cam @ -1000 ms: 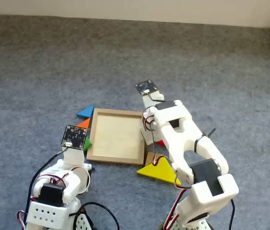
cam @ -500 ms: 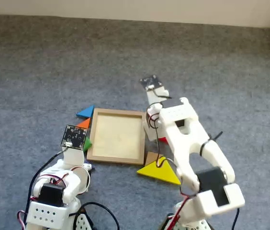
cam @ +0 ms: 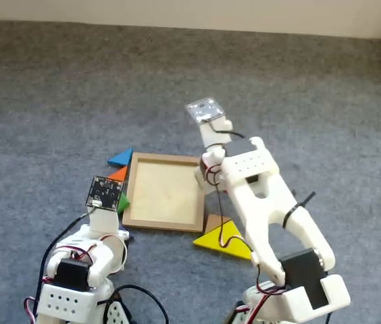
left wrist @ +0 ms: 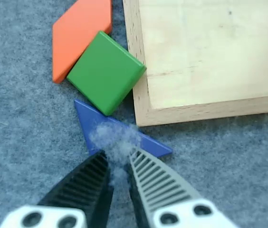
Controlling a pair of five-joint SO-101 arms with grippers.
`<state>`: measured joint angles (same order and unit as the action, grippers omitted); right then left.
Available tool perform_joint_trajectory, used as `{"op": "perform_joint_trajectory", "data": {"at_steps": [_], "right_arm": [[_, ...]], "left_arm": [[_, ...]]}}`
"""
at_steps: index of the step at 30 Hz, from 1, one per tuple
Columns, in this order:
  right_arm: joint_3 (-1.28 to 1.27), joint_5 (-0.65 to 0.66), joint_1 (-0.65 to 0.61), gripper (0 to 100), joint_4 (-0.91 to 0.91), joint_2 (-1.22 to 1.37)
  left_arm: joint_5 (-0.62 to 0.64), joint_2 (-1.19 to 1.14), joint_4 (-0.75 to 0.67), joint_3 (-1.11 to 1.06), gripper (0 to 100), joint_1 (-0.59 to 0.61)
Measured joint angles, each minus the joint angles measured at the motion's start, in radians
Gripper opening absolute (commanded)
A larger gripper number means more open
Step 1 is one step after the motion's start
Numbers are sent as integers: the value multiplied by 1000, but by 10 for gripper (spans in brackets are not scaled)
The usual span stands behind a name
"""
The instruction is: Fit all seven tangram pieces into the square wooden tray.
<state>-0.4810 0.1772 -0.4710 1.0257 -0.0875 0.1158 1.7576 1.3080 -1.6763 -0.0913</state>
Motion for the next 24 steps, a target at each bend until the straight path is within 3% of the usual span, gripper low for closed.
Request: {"op": "perform_joint_trajectory", "data": {"at_steps": [19, 24], "right_arm": [[54, -571, -158, 170, 0, 0], [58, -643, -195, 170, -75, 0]], "left_arm": [[0, 0, 0, 0, 17, 0], [0, 0, 0, 0, 17, 0]]}}
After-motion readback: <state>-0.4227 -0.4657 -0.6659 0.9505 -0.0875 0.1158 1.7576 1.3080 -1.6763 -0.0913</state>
